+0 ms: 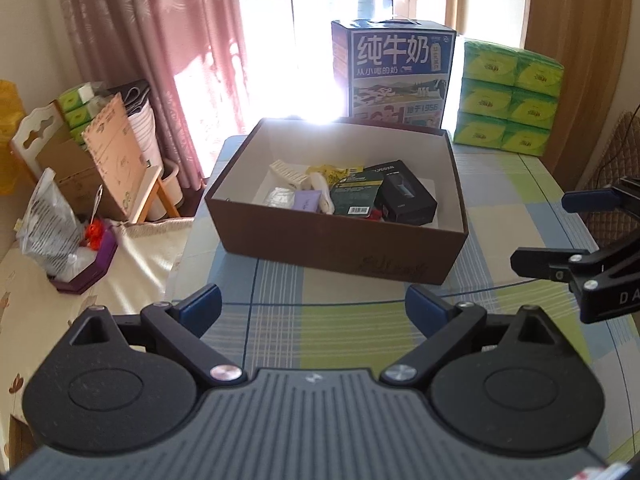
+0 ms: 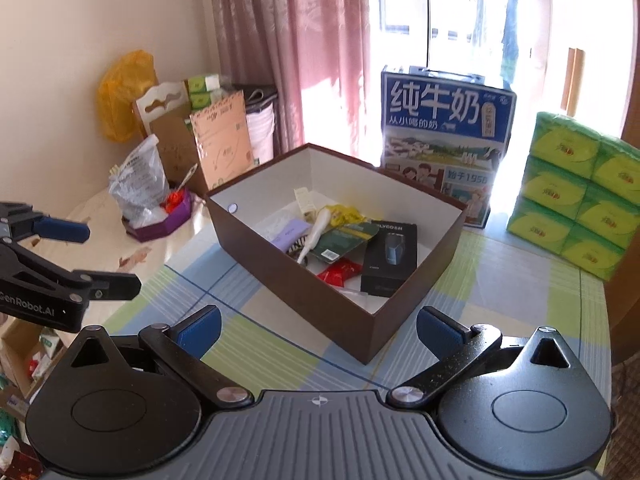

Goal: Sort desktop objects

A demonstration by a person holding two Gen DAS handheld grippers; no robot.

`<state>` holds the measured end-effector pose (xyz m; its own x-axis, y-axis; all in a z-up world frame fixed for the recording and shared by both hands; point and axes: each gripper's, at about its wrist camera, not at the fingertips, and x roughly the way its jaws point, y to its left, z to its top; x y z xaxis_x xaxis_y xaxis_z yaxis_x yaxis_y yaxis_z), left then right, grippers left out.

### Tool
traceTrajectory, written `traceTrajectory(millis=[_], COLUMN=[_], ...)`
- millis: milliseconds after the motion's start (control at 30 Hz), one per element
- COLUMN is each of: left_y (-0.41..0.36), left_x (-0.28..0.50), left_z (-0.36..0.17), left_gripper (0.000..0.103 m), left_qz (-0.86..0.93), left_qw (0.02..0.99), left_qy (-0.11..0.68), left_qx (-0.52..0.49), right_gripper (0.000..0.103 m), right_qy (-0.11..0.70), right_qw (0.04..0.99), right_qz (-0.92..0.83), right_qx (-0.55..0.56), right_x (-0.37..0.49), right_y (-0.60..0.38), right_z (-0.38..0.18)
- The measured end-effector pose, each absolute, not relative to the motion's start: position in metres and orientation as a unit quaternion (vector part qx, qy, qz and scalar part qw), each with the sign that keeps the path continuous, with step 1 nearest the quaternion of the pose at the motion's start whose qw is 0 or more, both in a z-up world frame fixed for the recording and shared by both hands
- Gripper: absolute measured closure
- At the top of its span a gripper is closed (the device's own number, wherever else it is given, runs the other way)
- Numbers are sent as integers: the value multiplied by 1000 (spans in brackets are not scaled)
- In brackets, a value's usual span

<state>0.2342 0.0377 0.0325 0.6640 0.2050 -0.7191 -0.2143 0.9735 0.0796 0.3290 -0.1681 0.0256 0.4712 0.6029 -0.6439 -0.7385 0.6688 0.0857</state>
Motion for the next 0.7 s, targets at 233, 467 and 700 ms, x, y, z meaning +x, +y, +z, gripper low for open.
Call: traceTrajectory(millis=[233, 467, 700], left_y=[30, 24, 16], left_x=[209, 188, 172], left_z=[32, 27, 23], left_gripper=[6, 6, 6], left_qz=[136, 161, 170], left_qw=[911, 906, 902], left_qy=[388, 390, 395], left_qx=[-13, -11, -19], right_gripper=[2, 2, 2], right_qy=[313, 308, 313], right_qw=[860, 863, 860], right_qz=[394, 391, 392], right_qx=[-84, -92, -98], right_x=[308, 291, 278], right_y=[-180, -192, -203], right_z=[28, 23, 14])
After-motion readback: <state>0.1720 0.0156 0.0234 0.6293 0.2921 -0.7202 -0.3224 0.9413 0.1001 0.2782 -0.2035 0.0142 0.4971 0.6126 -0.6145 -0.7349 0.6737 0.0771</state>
